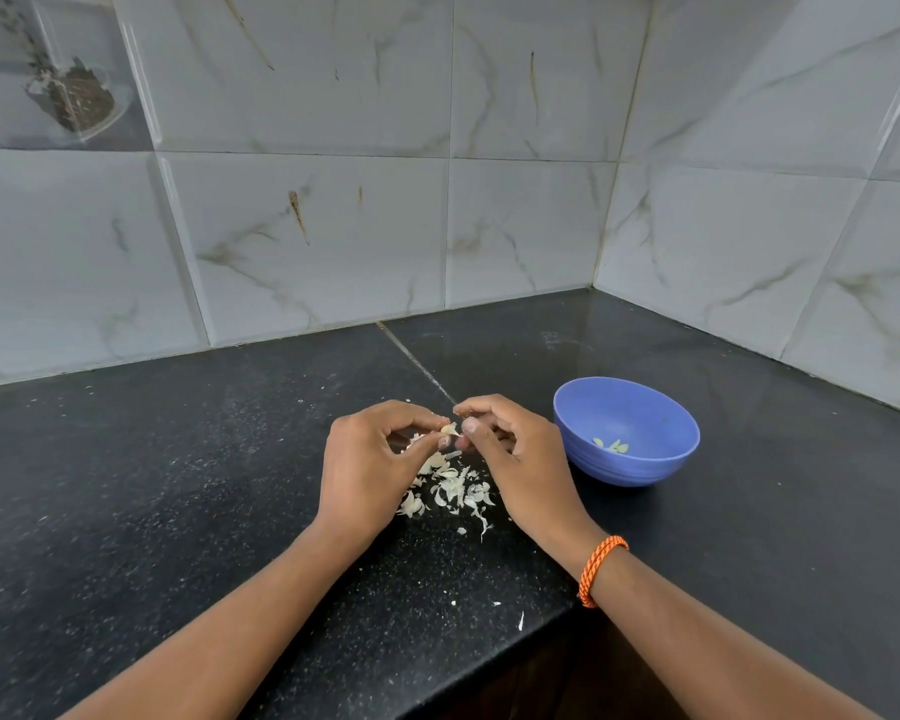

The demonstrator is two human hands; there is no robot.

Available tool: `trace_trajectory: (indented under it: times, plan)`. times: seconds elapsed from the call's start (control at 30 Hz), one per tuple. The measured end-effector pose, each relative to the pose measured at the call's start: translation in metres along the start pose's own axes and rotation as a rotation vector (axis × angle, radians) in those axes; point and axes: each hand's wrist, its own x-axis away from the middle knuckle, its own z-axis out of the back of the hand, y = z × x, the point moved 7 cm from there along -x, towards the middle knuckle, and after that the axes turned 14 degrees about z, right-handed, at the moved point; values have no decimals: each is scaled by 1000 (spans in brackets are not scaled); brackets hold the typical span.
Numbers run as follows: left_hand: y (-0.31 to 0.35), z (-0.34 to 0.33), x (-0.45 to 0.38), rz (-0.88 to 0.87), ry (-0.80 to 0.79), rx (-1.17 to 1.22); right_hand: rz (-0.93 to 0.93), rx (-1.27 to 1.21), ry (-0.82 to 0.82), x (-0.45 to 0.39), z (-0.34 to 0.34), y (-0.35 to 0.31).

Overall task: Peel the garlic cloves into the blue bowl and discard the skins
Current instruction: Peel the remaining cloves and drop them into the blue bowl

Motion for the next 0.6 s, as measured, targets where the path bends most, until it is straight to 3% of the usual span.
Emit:
trace_trajectory:
  times: [0.2, 0.37, 0.47, 0.6]
  plan:
    - [-5, -2, -1, -14, 2, -20, -119, -333, -54, 1, -9, 2]
    - [-4, -3, -1, -12, 15, -111, -128, -322, 2, 0, -4, 3]
    - [-7, -5, -3, 21, -29, -90, -84, -186, -14, -2, 1, 5]
    - [-13, -4, -6, 104, -38, -25, 62, 283, -167, -7, 7, 0]
